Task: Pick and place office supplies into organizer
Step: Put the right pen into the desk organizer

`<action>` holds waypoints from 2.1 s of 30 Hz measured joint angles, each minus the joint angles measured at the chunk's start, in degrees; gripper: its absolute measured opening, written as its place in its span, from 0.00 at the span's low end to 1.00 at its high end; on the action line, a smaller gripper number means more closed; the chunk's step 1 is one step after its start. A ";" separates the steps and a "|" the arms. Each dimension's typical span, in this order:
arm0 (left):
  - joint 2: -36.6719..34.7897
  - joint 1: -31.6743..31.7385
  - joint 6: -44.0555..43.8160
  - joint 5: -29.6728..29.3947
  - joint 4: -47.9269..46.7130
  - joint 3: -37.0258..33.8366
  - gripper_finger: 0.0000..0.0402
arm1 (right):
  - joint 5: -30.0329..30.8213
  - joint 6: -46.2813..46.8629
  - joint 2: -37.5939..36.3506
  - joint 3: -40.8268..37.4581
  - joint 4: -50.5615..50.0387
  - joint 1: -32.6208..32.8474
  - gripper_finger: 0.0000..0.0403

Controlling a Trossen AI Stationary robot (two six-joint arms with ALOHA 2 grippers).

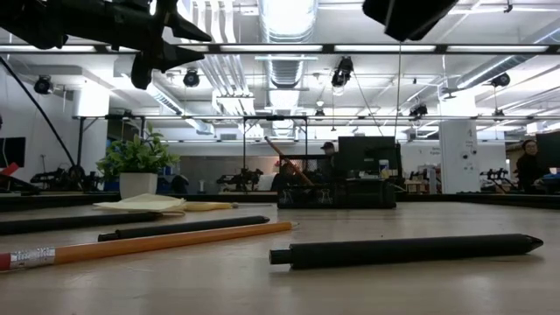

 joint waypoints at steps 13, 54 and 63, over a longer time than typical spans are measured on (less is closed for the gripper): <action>-0.02 0.00 0.00 0.77 -0.05 0.00 0.39 | -3.79 -2.32 12.42 9.49 -1.24 0.07 0.44; 0.07 -0.01 0.00 1.78 -0.14 0.00 0.39 | -7.24 -6.25 19.46 5.95 -7.16 -1.99 0.39; 0.07 -0.02 0.00 1.78 -0.14 0.00 0.39 | -7.26 -9.05 19.28 4.55 -4.85 -1.95 0.37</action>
